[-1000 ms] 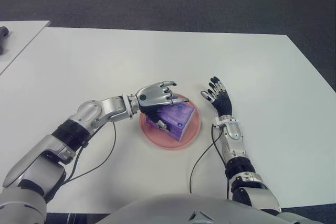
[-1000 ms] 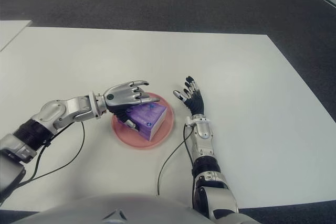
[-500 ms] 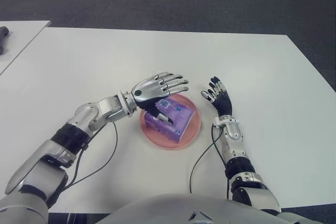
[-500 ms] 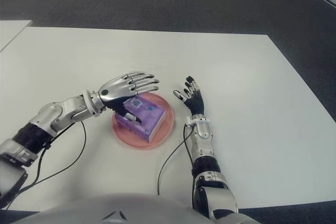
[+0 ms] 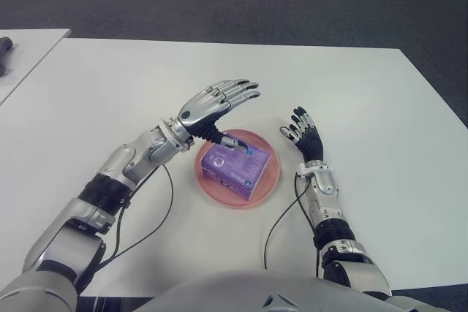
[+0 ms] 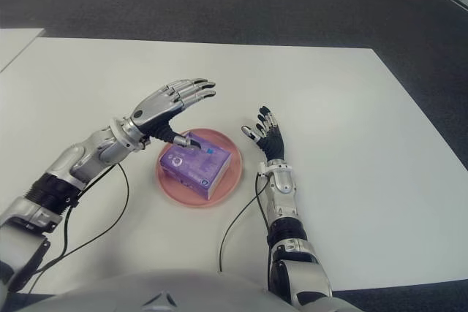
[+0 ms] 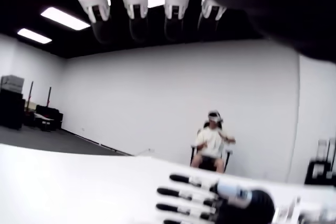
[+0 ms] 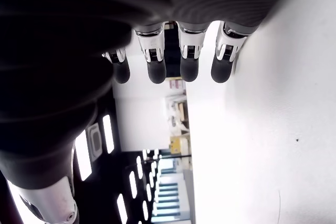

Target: Put the tissue paper into the plate.

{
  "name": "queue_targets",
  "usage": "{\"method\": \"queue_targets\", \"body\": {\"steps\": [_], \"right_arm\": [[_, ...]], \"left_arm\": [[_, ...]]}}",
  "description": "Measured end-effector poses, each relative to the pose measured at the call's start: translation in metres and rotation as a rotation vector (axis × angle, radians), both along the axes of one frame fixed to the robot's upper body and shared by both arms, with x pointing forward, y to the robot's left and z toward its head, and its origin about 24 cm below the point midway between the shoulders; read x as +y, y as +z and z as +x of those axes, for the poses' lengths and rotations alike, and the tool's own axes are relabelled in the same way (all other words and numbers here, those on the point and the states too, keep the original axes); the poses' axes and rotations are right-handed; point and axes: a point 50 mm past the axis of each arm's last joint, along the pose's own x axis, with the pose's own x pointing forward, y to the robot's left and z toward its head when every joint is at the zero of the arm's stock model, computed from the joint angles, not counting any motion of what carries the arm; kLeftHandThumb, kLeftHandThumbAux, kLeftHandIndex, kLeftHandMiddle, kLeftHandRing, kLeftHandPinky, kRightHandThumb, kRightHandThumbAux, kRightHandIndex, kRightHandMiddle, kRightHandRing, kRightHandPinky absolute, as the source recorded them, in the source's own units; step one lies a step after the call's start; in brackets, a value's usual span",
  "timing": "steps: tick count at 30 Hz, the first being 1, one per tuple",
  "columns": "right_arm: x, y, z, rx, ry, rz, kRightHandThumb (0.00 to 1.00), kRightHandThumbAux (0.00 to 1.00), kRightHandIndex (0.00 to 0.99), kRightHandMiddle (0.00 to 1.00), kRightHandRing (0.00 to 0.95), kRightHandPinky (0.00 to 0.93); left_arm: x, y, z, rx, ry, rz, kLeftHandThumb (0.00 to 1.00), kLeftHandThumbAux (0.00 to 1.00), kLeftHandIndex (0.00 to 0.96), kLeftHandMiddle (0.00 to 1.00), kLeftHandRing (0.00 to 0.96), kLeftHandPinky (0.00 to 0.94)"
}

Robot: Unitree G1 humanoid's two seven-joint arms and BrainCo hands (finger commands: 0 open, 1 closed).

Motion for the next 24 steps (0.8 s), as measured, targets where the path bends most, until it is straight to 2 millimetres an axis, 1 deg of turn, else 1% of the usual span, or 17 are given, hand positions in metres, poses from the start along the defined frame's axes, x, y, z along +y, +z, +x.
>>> {"method": "queue_targets", "body": {"steps": [5,10,13,17,20,22,24], "right_arm": [[0.0,0.0,0.0,0.0,0.001,0.0,0.095,0.749,0.019,0.05,0.058,0.093],[0.0,0.0,0.0,0.0,0.002,0.0,0.095,0.749,0.019,0.05,0.058,0.093],[0.0,0.0,0.0,0.0,0.002,0.0,0.095,0.749,0.019,0.05,0.058,0.093],[-0.001,0.0,0.0,0.0,0.002,-0.002,0.095,0.749,0.019,0.05,0.058,0.093],[-0.001,0.0,0.0,0.0,0.001,-0.003,0.095,0.749,0.019,0.05,0.058,0.093],[-0.001,0.0,0.0,0.001,0.001,-0.004,0.095,0.749,0.019,0.05,0.058,0.093],[-0.001,0.0,0.0,0.002,0.002,-0.004,0.095,0.749,0.019,0.05,0.058,0.093]], "left_arm": [[0.002,0.001,0.003,0.046,0.008,-0.045,0.034,0.263,0.0,0.0,0.0,0.0],[0.011,0.007,0.007,0.061,0.039,-0.08,0.005,0.295,0.0,0.0,0.0,0.0],[0.017,0.015,0.01,0.074,0.059,-0.114,0.001,0.313,0.0,0.0,0.0,0.0],[0.027,0.029,0.014,0.108,0.073,-0.192,0.0,0.346,0.0,0.0,0.0,0.0],[0.033,0.037,0.021,0.147,0.095,-0.276,0.0,0.381,0.0,0.0,0.0,0.0],[0.038,0.041,0.029,0.18,0.122,-0.335,0.0,0.412,0.0,0.0,0.0,0.0],[0.044,0.044,0.038,0.205,0.156,-0.383,0.0,0.422,0.0,0.0,0.0,0.0]]}}
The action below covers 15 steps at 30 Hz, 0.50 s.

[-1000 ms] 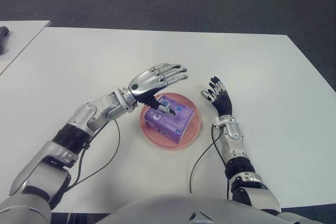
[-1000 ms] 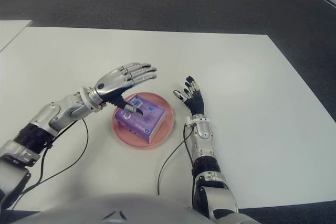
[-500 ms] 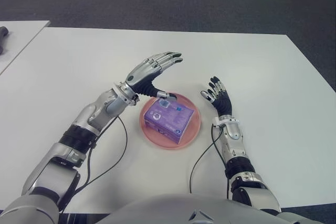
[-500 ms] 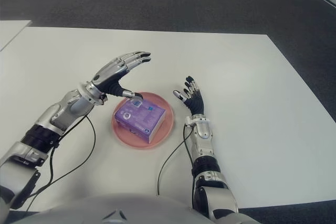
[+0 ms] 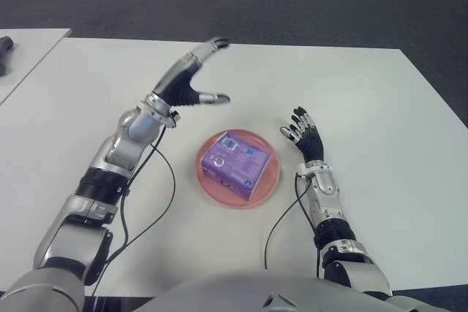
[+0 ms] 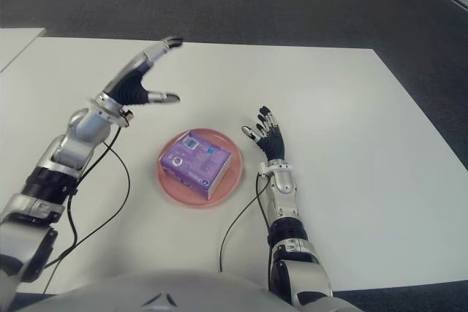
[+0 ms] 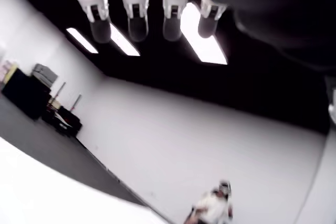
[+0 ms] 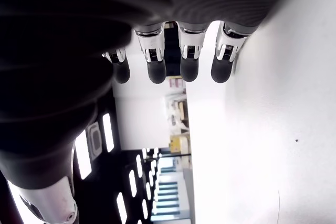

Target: Put the tissue paper into the plate.

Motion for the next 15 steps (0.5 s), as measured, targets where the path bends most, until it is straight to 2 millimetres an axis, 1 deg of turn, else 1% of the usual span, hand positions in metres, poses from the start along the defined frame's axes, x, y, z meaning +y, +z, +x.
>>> {"method": "queue_targets", "body": {"steps": [4,8,11,15], "right_arm": [[0.0,0.0,0.0,-0.001,0.002,0.0,0.095,0.749,0.019,0.05,0.058,0.093],[0.001,0.001,0.001,-0.005,0.003,0.0,0.095,0.749,0.019,0.05,0.058,0.093],[0.001,0.001,0.001,-0.005,0.003,0.0,0.095,0.749,0.019,0.05,0.058,0.093],[0.001,0.001,0.0,-0.004,0.003,0.0,0.095,0.749,0.019,0.05,0.058,0.093]], "left_arm": [[0.013,0.004,0.016,0.044,0.07,-0.075,0.0,0.46,0.0,0.0,0.0,0.0],[0.024,-0.002,0.03,0.089,0.155,-0.158,0.0,0.491,0.0,0.0,0.0,0.0],[0.031,-0.017,0.035,0.134,0.24,-0.229,0.0,0.511,0.0,0.0,0.0,0.0],[0.035,-0.045,0.036,0.214,0.344,-0.313,0.0,0.525,0.0,0.0,0.0,0.0]]}}
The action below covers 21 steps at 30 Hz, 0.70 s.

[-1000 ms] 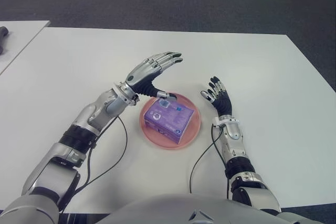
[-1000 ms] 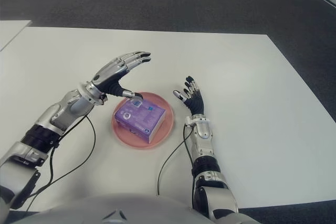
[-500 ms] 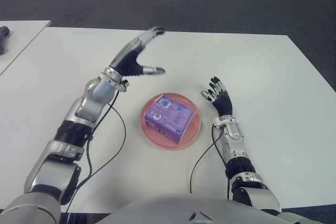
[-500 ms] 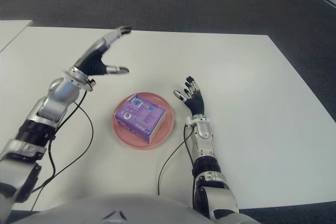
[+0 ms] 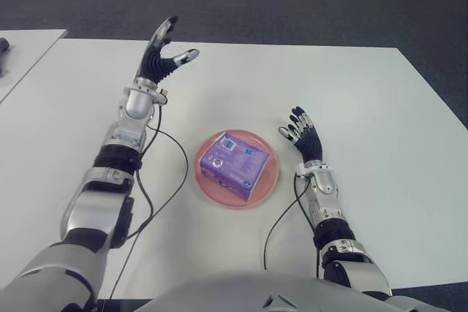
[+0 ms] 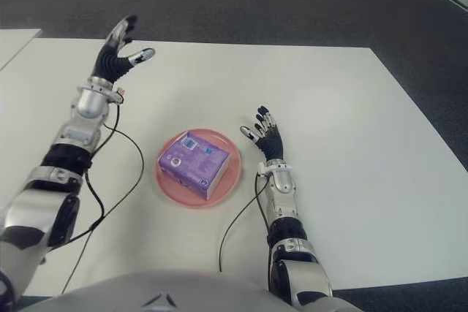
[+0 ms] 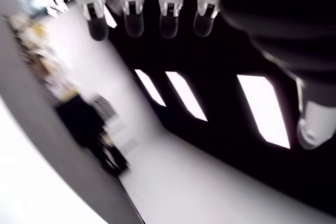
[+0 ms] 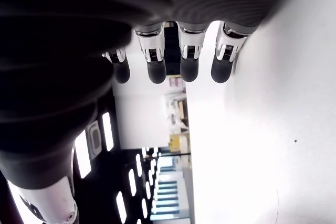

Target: Put the tissue paper into the plate.

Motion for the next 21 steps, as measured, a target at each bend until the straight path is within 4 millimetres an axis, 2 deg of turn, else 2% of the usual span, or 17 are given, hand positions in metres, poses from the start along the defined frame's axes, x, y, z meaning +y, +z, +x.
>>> {"method": "queue_targets", "body": {"steps": [3,7,15,21], "right_arm": [[0.0,0.0,0.0,0.0,0.0,0.0,0.095,0.749,0.019,0.05,0.058,0.093],[0.0,0.0,0.0,0.001,0.0,0.0,0.095,0.749,0.019,0.05,0.058,0.093],[0.0,0.0,-0.001,0.0,-0.001,0.0,0.095,0.749,0.019,0.05,0.058,0.093],[-0.001,0.0,-0.001,0.0,-0.001,-0.001,0.095,0.749,0.019,0.05,0.058,0.093]], "left_arm": [[0.0,-0.02,-0.005,0.061,0.037,-0.05,0.0,0.529,0.0,0.0,0.0,0.0],[-0.001,-0.037,-0.009,0.118,0.061,-0.095,0.0,0.535,0.0,0.0,0.0,0.0],[0.008,-0.05,-0.016,0.168,0.114,-0.166,0.0,0.524,0.0,0.0,0.0,0.0],[0.007,-0.06,-0.022,0.196,0.123,-0.193,0.0,0.492,0.0,0.0,0.0,0.0]]}}
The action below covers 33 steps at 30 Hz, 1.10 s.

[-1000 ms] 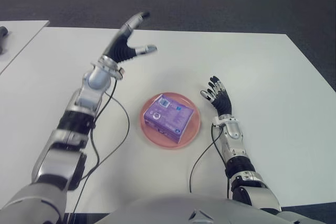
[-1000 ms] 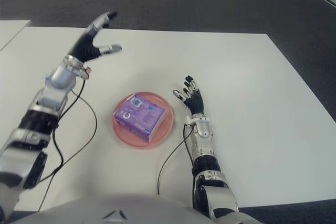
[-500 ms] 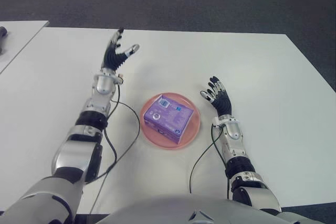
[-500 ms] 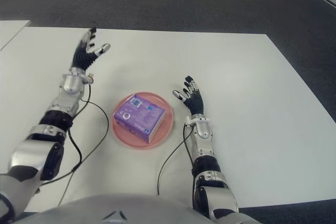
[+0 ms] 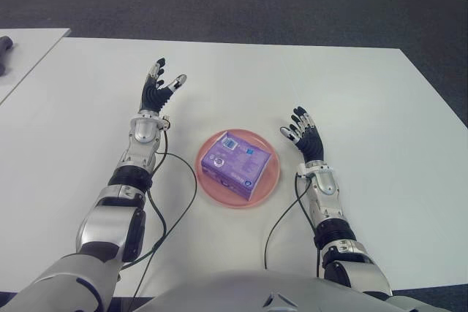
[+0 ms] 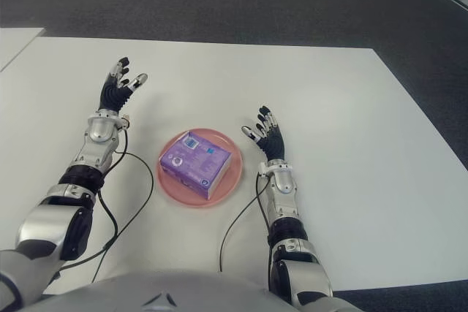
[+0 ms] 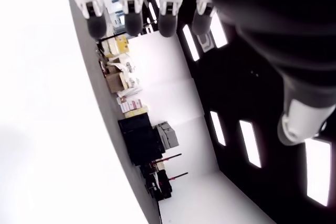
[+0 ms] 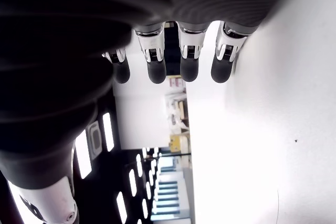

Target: Put the tissue paper into the plate.

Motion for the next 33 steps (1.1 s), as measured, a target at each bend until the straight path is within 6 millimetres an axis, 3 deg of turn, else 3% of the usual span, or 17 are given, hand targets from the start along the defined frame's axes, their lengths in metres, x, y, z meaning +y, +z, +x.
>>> {"method": "queue_targets", "body": {"steps": [10,33], "right_arm": [[0.0,0.0,0.0,-0.001,0.0,0.0,0.095,0.749,0.019,0.05,0.058,0.093],[0.0,0.0,-0.003,0.001,-0.003,0.003,0.095,0.749,0.019,0.05,0.058,0.093]], "left_arm": [[-0.024,-0.032,-0.023,0.087,-0.026,-0.107,0.0,0.47,0.0,0.0,0.0,0.0],[-0.044,-0.053,-0.078,0.085,-0.049,-0.18,0.0,0.443,0.0,0.0,0.0,0.0]]}}
